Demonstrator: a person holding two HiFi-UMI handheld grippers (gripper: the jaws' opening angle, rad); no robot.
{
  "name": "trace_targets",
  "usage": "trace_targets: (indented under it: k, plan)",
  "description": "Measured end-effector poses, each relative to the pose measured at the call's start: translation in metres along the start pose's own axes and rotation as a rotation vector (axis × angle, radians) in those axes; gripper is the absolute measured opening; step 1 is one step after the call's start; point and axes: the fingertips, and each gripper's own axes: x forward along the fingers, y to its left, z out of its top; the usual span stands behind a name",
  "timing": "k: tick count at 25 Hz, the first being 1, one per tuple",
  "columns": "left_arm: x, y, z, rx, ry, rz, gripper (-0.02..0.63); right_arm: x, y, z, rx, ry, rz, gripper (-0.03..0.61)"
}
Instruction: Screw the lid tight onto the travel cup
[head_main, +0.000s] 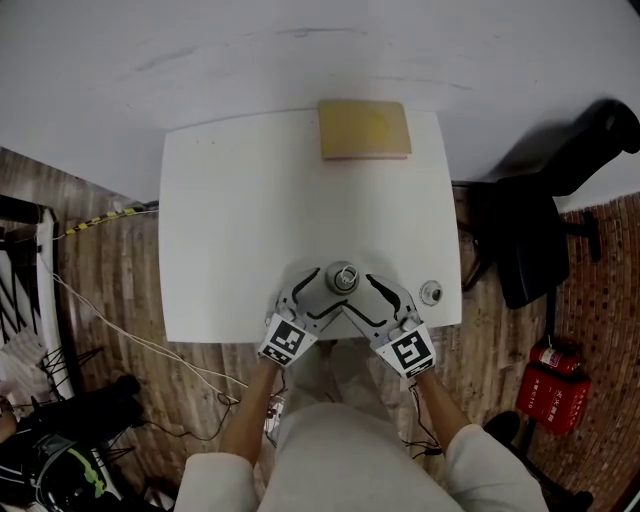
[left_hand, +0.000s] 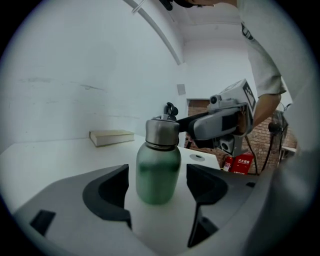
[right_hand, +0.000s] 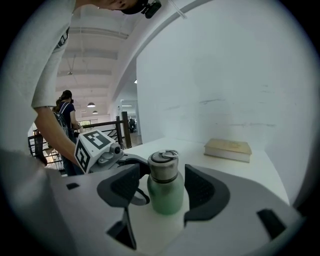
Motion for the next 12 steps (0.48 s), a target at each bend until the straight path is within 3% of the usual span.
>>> trace_targets:
  k: [12]
  plan:
    - [0.019,0.001,0.008,-0.018,-0.032,-0.021,0.333,0.024,-0.003,0.007,-0.069,0.015,0.08,0.253]
